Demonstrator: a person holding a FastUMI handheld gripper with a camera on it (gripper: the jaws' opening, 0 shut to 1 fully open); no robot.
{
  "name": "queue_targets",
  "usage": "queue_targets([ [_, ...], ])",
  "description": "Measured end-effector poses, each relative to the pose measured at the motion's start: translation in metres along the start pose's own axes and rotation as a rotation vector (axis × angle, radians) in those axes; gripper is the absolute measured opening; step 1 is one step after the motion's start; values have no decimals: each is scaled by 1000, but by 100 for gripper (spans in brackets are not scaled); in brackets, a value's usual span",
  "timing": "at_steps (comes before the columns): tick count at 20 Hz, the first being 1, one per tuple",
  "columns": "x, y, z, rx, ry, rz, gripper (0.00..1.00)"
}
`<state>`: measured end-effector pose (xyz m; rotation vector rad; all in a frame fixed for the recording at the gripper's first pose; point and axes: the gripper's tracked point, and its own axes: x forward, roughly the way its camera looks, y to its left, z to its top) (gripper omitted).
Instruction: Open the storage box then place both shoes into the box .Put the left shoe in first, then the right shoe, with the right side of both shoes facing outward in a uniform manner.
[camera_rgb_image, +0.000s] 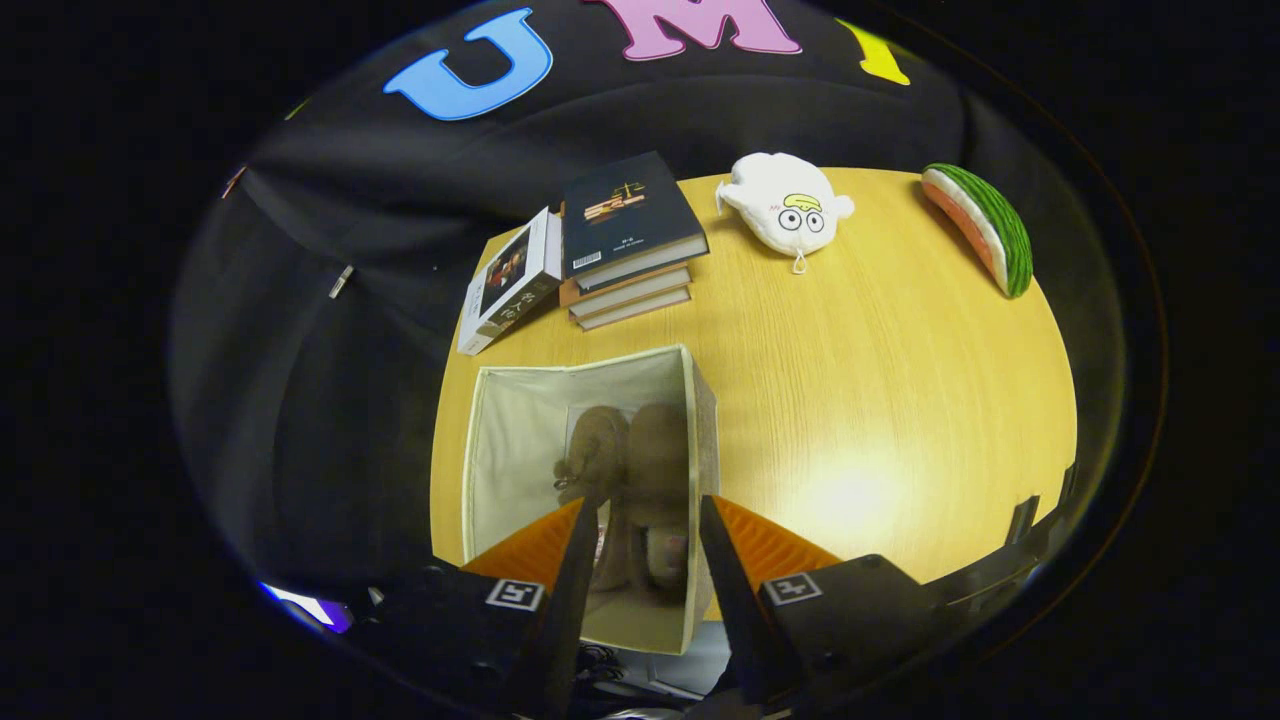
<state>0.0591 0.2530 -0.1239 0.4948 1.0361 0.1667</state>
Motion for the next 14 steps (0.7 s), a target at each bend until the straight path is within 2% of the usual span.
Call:
queue_targets([
  [1, 0, -2, 1, -1, 1, 0, 76],
  [5, -2, -11, 3, -1, -5, -2, 89],
  [6, -3, -12, 3, -5, -4, 6, 89],
  [8, -5, -17, 2, -10, -7, 22, 98],
  [11, -11, -26, 7, -6, -59, 68, 99],
  [14, -25, -52, 21, -34, -144, 69, 99],
])
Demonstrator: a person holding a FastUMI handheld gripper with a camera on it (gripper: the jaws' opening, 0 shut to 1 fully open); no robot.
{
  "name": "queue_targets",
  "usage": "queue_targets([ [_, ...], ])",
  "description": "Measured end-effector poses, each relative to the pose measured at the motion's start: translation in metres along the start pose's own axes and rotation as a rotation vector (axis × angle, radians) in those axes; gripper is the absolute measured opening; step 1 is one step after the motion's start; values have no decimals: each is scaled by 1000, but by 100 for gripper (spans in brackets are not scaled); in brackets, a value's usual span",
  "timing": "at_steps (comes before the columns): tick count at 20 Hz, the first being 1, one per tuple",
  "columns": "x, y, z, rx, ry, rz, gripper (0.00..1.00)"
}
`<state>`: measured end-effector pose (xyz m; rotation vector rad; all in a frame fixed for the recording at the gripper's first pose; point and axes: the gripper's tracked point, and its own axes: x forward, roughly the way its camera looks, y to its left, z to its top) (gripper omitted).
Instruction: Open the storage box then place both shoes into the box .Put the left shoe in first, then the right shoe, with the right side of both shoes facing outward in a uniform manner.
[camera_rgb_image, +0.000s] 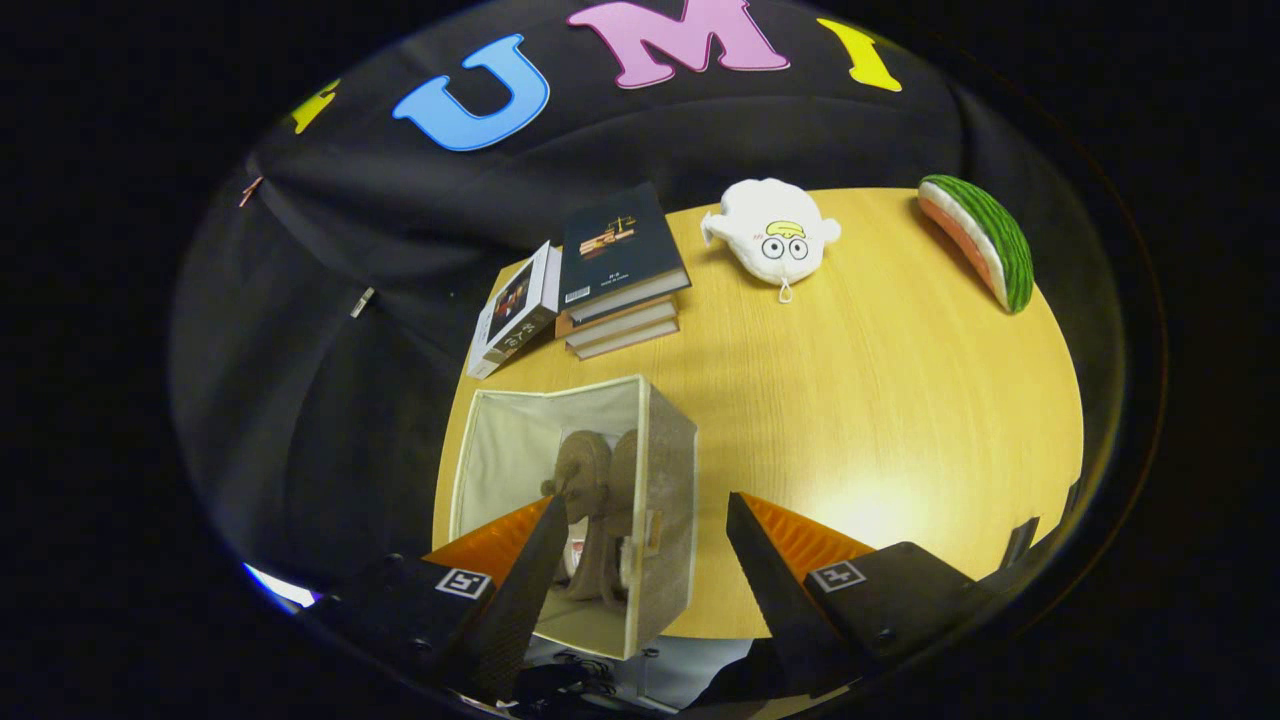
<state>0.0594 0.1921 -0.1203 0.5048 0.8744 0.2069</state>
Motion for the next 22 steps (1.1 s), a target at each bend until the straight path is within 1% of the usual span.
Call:
queue_targets([
  [2, -12, -24, 13, -6, -59, -14, 99],
  [6, -39, -76, 39, -27, -174, -71, 99],
  [8, -54, -98, 49, -36, -238, -82, 99],
  [12, -89, -145, 63, -120, -390, -160, 99],
  [17, -142, -170, 73, -206, -559, -249, 98],
  [22, -184, -176, 85, -262, -692, -301, 98],
])
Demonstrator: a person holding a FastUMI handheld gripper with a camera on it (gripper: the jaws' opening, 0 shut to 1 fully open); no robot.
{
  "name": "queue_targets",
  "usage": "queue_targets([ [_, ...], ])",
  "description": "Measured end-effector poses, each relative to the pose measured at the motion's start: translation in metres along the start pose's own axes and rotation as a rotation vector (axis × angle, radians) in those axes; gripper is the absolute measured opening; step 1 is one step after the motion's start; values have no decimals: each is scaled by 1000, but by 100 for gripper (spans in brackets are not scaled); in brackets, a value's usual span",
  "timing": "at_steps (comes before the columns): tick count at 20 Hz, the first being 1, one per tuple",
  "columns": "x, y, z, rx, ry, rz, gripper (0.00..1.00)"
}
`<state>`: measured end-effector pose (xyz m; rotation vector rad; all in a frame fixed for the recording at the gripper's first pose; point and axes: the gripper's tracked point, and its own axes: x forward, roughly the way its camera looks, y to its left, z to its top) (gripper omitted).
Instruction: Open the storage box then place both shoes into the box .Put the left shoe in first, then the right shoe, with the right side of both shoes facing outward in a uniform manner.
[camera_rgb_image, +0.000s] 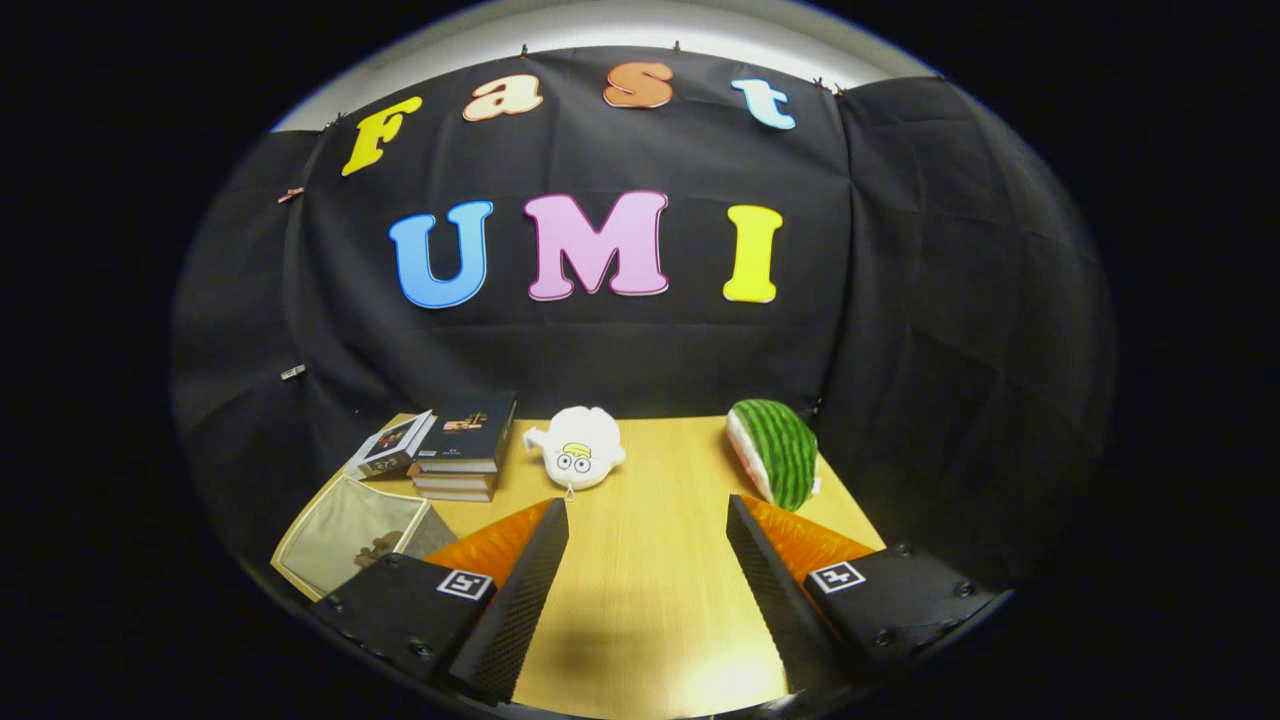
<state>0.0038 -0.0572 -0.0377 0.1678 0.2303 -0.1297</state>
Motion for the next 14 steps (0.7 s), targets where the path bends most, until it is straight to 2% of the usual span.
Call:
queue_targets([
  [6, -14, 4, 30, -47, -101, 43, 98],
  [14, -13, 3, 19, -26, -89, 176, 98],
])
